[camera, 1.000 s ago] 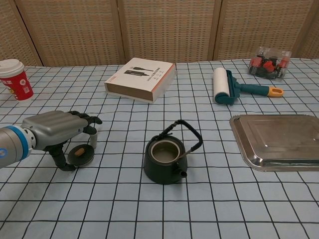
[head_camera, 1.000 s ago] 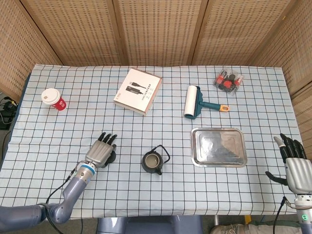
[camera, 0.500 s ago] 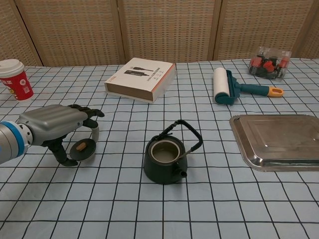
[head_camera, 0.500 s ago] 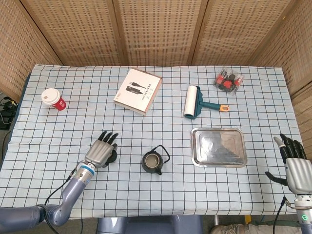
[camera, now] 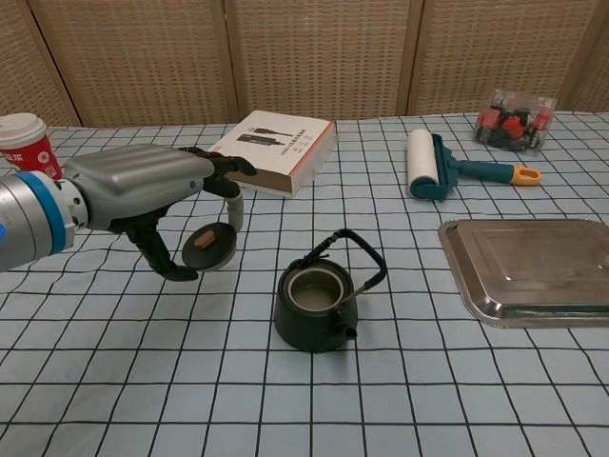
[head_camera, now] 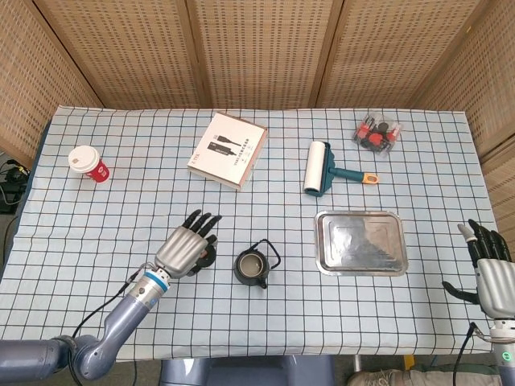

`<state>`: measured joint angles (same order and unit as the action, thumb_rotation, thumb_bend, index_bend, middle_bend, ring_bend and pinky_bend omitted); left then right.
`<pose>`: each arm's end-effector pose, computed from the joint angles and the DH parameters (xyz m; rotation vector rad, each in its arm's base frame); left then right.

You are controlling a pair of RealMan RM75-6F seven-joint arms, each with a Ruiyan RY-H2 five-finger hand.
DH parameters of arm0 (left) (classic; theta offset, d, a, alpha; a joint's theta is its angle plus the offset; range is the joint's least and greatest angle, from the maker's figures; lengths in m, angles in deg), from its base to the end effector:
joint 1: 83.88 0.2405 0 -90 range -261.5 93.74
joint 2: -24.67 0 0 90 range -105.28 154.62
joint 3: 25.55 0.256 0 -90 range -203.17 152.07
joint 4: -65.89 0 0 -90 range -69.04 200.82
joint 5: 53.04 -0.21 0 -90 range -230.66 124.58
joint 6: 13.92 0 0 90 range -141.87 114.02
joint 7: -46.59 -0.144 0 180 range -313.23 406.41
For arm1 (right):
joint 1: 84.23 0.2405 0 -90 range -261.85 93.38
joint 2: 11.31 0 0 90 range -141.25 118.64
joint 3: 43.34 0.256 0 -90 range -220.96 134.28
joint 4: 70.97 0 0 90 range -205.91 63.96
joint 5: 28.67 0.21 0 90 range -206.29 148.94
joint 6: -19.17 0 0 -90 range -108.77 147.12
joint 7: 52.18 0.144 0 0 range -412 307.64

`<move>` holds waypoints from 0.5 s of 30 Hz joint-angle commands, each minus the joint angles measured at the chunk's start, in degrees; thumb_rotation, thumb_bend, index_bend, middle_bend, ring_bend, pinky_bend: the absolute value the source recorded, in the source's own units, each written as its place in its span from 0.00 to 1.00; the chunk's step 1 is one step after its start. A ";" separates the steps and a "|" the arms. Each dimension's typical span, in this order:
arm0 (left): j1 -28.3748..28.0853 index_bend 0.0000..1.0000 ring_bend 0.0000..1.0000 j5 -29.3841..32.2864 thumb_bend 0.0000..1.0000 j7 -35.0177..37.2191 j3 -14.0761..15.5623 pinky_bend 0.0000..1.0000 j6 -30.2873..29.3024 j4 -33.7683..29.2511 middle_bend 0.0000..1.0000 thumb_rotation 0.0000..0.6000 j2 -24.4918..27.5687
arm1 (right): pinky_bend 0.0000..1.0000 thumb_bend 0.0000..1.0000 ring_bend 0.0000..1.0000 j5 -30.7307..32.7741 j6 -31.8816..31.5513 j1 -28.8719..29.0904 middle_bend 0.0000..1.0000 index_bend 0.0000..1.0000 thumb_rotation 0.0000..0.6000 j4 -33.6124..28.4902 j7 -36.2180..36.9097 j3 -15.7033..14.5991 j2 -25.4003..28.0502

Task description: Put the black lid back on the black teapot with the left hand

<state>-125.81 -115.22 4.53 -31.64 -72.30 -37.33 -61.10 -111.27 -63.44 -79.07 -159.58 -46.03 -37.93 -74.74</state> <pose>-0.1054 0.2811 -0.0184 -2.0834 -0.7368 -0.8383 -0.3299 -0.1929 0.1746 1.3106 -0.9440 0.9153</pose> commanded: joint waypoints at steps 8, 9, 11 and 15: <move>-7.14 0.44 0.00 6.45 0.29 -7.03 -3.14 0.00 2.24 1.84 0.00 1.00 -7.63 | 0.00 0.04 0.00 2.48 1.89 0.23 0.00 0.00 1.00 1.92 3.54 0.95 0.47; -7.61 0.44 0.00 7.10 0.29 -7.39 -3.27 0.00 2.40 2.11 0.00 1.00 -8.20 | 0.00 0.04 0.00 2.57 1.96 0.23 0.00 0.00 1.00 2.02 3.78 0.99 0.51; -8.64 0.44 0.00 8.45 0.29 -8.29 -3.50 0.00 2.49 2.88 0.00 1.00 -9.43 | 0.00 0.04 0.00 2.83 2.10 0.20 0.00 0.00 1.00 2.30 4.42 1.12 0.62; -10.58 0.44 0.00 11.01 0.29 -9.96 -3.75 0.00 2.52 4.70 0.00 1.00 -11.43 | 0.00 0.04 0.00 3.34 2.45 0.12 0.00 0.00 1.00 2.84 5.64 1.31 0.81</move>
<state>-135.72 -104.97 -4.92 -35.18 -69.88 -33.24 -71.87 -108.05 -61.08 -78.92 -156.85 -40.54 -36.66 -73.98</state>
